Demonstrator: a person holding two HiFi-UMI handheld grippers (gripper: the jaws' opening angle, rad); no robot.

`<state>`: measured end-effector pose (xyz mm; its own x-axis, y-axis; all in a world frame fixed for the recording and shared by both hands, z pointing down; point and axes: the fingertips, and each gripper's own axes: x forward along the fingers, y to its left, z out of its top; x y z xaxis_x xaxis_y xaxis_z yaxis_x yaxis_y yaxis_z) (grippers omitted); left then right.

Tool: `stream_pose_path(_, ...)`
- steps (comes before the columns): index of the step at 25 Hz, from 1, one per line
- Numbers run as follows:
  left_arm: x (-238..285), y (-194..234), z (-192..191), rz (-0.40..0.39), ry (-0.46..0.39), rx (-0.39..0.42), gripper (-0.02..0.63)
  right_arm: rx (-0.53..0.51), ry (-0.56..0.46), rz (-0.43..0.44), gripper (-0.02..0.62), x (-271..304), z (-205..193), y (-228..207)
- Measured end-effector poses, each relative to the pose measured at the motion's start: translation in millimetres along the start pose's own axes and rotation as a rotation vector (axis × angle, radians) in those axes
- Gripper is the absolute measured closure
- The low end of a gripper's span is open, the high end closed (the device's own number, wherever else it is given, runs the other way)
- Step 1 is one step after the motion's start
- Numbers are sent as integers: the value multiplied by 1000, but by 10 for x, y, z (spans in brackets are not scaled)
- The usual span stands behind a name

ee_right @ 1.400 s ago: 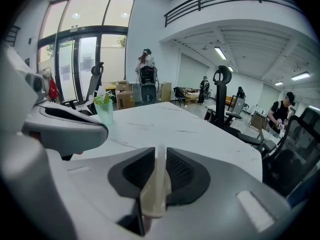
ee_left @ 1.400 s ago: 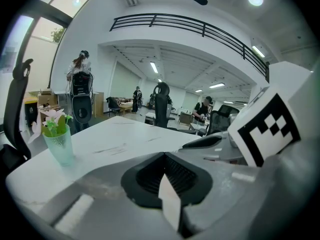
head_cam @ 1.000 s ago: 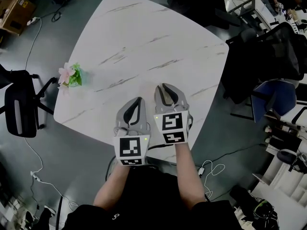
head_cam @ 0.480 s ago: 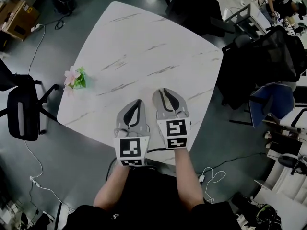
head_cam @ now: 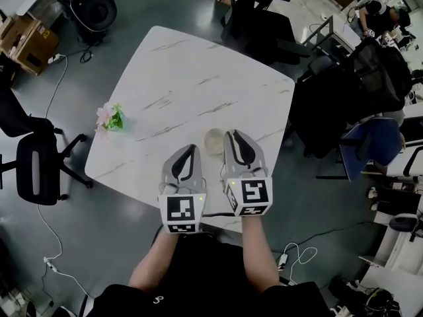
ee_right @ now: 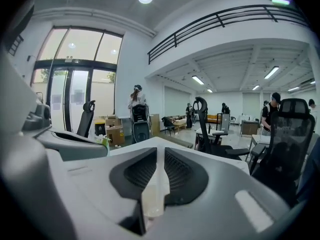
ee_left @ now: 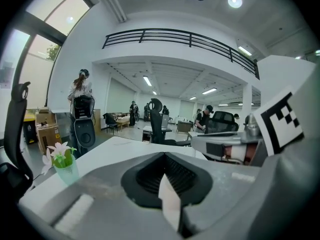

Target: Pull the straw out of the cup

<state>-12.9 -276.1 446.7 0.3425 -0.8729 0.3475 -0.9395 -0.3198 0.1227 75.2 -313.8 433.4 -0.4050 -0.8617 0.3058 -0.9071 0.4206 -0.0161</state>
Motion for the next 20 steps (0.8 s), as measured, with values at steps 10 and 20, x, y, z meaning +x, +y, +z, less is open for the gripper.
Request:
stream_pose_path(10,-256,-240,266,-18,-63,74,604,62,-158,25,546,-441,434,-41)
stream_pose_path(20,-553,-449,602,-10,-155,149,604,112,-238,66,546,-957,562,27)
